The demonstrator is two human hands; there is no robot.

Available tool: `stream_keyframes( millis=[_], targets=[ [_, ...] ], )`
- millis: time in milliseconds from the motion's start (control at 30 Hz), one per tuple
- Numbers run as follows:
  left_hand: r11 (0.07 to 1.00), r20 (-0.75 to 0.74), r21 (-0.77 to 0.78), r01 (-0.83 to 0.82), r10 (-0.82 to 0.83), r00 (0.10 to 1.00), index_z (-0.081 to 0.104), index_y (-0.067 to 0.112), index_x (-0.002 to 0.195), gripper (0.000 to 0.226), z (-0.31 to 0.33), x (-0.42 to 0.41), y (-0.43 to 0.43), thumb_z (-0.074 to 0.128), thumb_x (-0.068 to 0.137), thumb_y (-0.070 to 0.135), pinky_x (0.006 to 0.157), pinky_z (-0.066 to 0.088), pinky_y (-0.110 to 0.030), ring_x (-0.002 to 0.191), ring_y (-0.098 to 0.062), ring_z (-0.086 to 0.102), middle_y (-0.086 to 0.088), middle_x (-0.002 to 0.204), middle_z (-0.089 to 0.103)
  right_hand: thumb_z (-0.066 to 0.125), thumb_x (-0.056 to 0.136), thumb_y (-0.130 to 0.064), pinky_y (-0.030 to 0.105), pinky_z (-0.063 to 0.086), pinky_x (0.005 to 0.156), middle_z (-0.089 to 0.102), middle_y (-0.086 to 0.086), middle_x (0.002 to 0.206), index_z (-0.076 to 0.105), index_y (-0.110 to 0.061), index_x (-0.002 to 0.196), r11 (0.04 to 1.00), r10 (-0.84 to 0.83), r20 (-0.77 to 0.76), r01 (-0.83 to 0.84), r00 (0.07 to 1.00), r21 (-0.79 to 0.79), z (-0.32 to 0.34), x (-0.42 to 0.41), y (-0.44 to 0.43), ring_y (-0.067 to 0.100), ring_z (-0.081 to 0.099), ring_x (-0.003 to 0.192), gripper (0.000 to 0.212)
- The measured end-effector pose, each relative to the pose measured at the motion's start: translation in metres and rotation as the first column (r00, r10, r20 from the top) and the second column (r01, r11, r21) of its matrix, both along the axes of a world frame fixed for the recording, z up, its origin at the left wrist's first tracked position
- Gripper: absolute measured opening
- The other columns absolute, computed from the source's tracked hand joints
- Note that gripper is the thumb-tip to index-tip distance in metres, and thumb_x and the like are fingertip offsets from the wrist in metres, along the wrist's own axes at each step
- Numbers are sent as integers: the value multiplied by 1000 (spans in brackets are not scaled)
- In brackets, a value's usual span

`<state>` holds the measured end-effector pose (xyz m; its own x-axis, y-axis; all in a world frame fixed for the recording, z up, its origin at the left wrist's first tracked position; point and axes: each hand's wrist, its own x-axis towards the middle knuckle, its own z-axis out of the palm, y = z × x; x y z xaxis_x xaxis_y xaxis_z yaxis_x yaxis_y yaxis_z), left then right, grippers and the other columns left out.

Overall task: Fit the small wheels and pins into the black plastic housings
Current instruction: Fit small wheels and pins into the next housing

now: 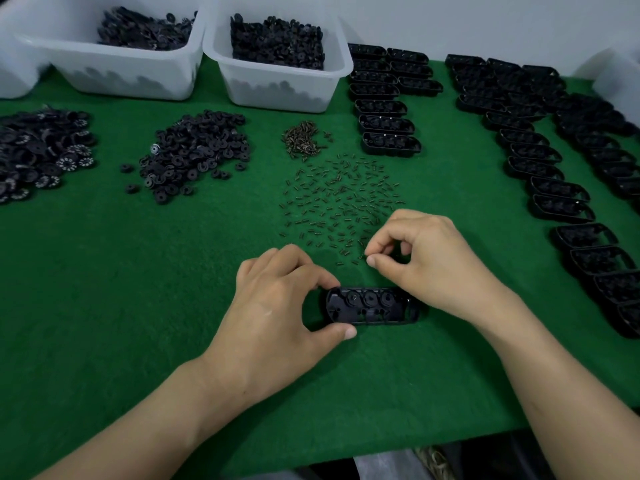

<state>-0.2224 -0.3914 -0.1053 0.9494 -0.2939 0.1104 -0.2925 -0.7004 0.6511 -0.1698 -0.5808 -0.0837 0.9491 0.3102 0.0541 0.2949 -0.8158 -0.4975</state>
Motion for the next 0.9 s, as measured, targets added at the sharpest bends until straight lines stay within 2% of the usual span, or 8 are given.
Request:
stream_keyframes(
  millis=[167,267,400,633,900],
  targets=[
    [1000,0,2,0,0,1000,65,28,91,41,0,0,0,66,60,54,82,24,-23,86,-6,43,15,86,47,70,74,-9,9,38,64,58,-13,74,66,-24,71,987,68,12,-70,998,147,10,-18,-9,1,52,72,16],
    [1000,5,6,-5,5,1000,65,28,91,41,-1,1,0,66,60,54,81,23,-23,85,-7,43,15,85,47,71,73,-6,18,43,64,59,-11,74,68,-20,72,977,172,-23,-168,985,134,12,-29,-9,10,55,71,15],
    [1000,4,7,-3,3,1000,65,28,91,40,0,1,-1,68,60,53,80,23,-22,85,-7,43,14,85,47,72,72,-3,28,47,65,60,-7,74,70,-15,73,979,179,-28,-175,983,107,10,-31,-7,10,55,70,12],
    [1000,6,11,-6,6,1000,65,27,91,39,0,0,0,70,60,51,82,22,-21,86,-7,43,14,85,47,72,73,-4,26,47,66,59,-7,74,70,-15,74,973,218,-14,-217,976,78,9,-32,-6,9,55,70,11],
    [1000,9,5,-6,6,1000,64,28,90,42,0,0,-1,61,60,56,80,22,-20,85,-5,42,15,84,46,73,73,-7,23,46,65,61,-8,73,73,-17,74,978,203,-3,-202,979,59,10,-31,-6,5,55,68,10]
  ],
)
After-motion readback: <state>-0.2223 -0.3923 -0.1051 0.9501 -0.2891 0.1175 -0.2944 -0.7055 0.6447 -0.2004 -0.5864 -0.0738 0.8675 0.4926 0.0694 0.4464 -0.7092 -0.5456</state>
